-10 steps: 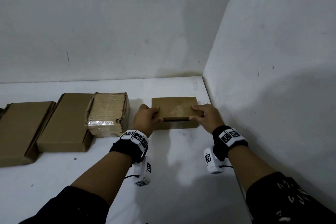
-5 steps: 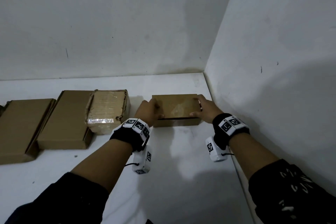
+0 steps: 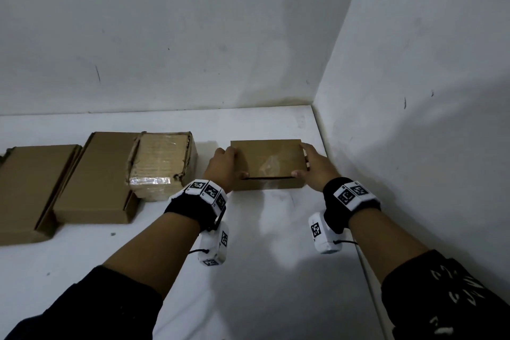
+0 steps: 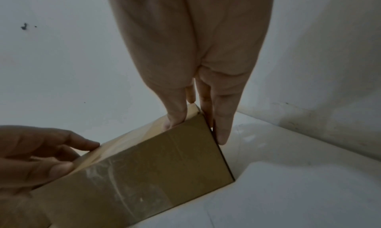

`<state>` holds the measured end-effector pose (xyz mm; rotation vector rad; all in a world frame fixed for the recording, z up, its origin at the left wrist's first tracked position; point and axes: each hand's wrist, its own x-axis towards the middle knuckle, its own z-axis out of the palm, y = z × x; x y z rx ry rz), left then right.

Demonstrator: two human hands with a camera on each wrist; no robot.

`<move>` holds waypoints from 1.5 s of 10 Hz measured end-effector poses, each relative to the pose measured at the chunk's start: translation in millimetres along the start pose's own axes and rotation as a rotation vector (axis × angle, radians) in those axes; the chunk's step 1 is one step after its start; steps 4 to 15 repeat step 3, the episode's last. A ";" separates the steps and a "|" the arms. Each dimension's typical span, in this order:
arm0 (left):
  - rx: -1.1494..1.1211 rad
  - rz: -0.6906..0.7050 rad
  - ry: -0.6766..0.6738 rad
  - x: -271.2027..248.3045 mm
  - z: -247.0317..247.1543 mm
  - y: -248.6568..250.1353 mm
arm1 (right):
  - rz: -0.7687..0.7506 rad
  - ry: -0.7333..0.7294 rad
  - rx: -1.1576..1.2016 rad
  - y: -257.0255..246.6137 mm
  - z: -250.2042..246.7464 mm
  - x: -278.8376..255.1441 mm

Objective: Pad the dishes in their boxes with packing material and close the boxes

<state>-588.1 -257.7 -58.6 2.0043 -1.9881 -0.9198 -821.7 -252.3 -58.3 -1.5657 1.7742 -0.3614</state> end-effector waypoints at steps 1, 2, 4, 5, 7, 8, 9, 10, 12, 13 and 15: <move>-0.010 0.006 0.022 -0.1 2.8 -1.5 | 0.021 0.009 -0.002 -0.3 1.9 0.9; 0.008 0.033 0.011 -8.4 -2.4 -1.7 | 0.042 0.016 -0.033 -10.9 -1.6 -6.4; 0.066 0.093 0.043 -14.9 -9.7 -3.7 | 0.019 0.126 -0.160 -23.7 -0.1 -16.3; 0.066 0.093 0.043 -14.9 -9.7 -3.7 | 0.019 0.126 -0.160 -23.7 -0.1 -16.3; 0.066 0.093 0.043 -14.9 -9.7 -3.7 | 0.019 0.126 -0.160 -23.7 -0.1 -16.3; 0.066 0.093 0.043 -14.9 -9.7 -3.7 | 0.019 0.126 -0.160 -23.7 -0.1 -16.3; 0.066 0.093 0.043 -14.9 -9.7 -3.7 | 0.019 0.126 -0.160 -23.7 -0.1 -16.3; 0.066 0.093 0.043 -14.9 -9.7 -3.7 | 0.019 0.126 -0.160 -23.7 -0.1 -16.3; 0.066 0.093 0.043 -14.9 -9.7 -3.7 | 0.019 0.126 -0.160 -23.7 -0.1 -16.3; 0.066 0.093 0.043 -14.9 -9.7 -3.7 | 0.019 0.126 -0.160 -23.7 -0.1 -16.3; 0.066 0.093 0.043 -14.9 -9.7 -3.7 | 0.019 0.126 -0.160 -23.7 -0.1 -16.3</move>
